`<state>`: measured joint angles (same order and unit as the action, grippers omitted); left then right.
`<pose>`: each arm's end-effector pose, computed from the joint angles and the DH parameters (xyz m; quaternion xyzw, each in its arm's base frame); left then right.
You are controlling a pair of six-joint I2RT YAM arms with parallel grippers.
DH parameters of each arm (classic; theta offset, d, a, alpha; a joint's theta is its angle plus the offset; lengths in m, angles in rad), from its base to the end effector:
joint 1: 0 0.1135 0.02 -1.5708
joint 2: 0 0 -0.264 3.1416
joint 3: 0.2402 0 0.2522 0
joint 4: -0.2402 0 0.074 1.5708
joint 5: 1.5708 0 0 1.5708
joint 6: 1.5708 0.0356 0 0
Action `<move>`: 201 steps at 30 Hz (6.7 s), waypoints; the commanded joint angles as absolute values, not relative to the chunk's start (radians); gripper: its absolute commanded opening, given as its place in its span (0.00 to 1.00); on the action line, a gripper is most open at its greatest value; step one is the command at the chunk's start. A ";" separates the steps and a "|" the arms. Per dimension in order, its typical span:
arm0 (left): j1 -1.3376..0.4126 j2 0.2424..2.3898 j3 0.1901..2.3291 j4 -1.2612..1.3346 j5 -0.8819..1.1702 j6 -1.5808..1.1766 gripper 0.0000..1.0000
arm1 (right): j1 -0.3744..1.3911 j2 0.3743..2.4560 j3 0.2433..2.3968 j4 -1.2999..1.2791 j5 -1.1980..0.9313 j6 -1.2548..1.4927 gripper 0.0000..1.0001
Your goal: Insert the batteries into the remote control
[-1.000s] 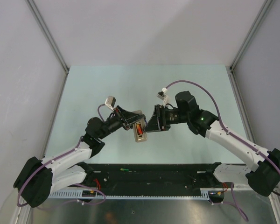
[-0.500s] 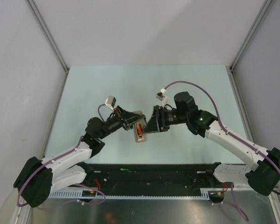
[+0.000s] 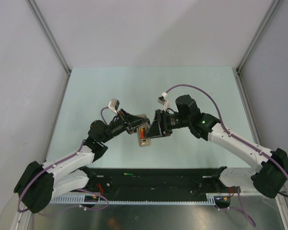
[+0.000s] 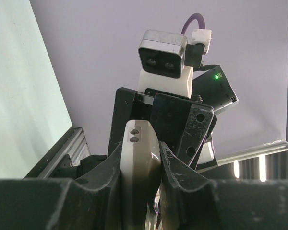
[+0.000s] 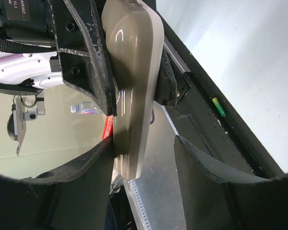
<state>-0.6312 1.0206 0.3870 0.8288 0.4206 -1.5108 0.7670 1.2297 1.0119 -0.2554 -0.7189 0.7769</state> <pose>0.1685 -0.1412 0.2625 -0.1184 0.6304 -0.7267 0.2458 0.1807 0.2067 0.3220 -0.1795 0.7995 0.5557 0.1406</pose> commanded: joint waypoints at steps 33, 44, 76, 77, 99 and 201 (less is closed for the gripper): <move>-0.623 0.994 0.405 0.910 0.417 -1.540 0.00 | 0.799 1.161 1.034 -0.268 -0.746 0.747 0.64; -0.623 1.008 0.388 0.923 0.430 -1.539 0.00 | 0.838 1.206 1.032 -0.301 -0.706 0.707 0.64; -0.646 1.022 0.388 0.946 0.462 -1.534 0.00 | 0.802 1.239 1.034 -0.241 -0.695 0.750 0.60; -0.646 1.022 0.388 0.945 0.462 -1.531 0.00 | 0.802 1.239 1.034 -0.241 -0.698 0.752 0.60; -0.661 1.016 0.397 0.950 0.465 -1.526 0.00 | 0.784 1.249 1.034 -0.216 -0.709 0.778 0.54; -0.436 0.749 0.175 0.744 0.517 -1.276 0.00 | 0.755 1.652 1.100 -0.278 0.058 0.388 0.49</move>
